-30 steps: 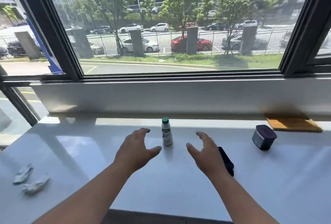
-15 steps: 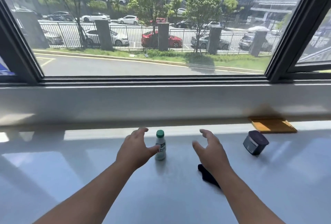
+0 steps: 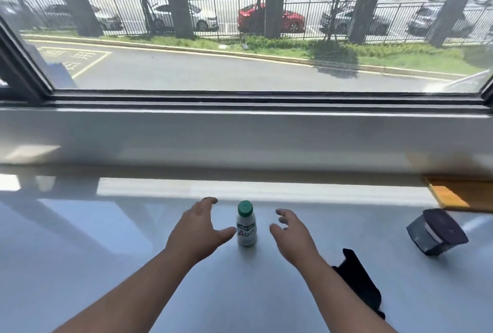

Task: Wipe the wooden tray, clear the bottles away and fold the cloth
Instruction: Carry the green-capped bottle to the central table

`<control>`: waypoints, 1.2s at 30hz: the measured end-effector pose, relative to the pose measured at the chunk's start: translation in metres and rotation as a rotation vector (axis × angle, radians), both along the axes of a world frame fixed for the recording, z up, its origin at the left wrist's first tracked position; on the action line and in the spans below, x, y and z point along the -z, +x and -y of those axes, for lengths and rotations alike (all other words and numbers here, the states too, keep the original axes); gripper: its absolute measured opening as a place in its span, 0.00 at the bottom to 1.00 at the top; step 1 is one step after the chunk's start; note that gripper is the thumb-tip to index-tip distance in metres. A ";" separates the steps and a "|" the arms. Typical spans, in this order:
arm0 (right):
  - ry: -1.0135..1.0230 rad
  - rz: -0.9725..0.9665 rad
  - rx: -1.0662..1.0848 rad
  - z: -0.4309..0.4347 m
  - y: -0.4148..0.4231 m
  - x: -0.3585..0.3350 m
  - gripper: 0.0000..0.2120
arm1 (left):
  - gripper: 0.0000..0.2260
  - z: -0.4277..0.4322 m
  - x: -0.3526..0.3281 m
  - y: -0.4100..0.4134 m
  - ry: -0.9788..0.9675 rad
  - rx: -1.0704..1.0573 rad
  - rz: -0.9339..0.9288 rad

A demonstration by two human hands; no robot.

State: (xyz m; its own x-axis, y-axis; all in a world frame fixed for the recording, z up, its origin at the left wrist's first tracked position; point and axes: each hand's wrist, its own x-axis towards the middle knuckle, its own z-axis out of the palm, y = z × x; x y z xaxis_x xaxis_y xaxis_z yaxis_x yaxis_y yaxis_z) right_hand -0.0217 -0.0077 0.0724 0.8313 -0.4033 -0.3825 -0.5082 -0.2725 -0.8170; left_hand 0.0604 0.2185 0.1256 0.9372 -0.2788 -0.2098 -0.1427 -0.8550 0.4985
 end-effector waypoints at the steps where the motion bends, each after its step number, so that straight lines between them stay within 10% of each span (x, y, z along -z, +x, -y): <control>1: 0.025 -0.024 -0.015 0.002 0.012 0.009 0.24 | 0.41 0.008 0.005 0.006 0.011 -0.004 -0.008; 19: 0.386 -0.270 -0.136 -0.019 0.073 0.082 0.17 | 0.23 0.049 0.069 0.026 -0.113 -0.191 -0.169; 28: 0.478 -0.209 -0.479 -0.176 0.068 0.005 0.21 | 0.20 -0.113 -0.020 -0.038 -0.186 -0.542 0.036; 36: 0.406 -0.185 -0.995 -0.395 -0.079 -0.070 0.16 | 0.22 -0.313 -0.088 -0.269 -0.219 -0.967 0.228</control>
